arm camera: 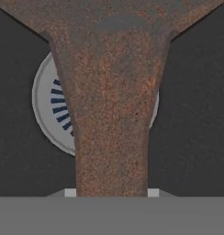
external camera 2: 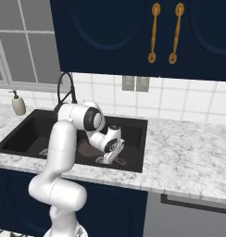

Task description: Pick the pan and sponge and place them into the sink. Then turn on the water.

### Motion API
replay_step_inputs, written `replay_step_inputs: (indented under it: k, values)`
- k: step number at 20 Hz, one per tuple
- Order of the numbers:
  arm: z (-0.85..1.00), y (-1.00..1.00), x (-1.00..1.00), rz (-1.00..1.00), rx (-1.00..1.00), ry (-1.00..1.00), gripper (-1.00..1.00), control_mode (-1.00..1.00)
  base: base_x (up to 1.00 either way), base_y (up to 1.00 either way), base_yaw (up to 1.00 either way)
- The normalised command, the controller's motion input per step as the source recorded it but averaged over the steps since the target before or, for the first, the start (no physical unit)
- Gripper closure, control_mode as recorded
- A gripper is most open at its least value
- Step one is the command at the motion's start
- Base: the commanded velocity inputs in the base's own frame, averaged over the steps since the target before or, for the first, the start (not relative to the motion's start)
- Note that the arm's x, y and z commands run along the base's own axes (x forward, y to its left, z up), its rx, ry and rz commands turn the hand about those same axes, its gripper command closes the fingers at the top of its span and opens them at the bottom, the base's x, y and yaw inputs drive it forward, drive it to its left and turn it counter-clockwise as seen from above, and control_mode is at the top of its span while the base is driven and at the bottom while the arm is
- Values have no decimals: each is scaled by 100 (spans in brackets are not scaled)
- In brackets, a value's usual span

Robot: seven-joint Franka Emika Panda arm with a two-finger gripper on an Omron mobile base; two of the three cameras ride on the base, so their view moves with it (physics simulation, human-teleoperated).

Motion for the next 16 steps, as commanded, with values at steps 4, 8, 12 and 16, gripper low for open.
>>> replay_step_inputs:
  k: [4, 8, 12, 16]
  values:
    - [-34, 0, 33, 1, 0, 0, 100, -100, 0, 0, 0]
    - [-34, 3, 20, 1, 0, 0, 100, -100, 0, 0, 0]
    - [-27, 5, 17, 0, 0, 0, 100, -100, 0, 0, 0]
    - [0, 0, 0, 0, 0, 0, 100, -100, 0, 0, 0]
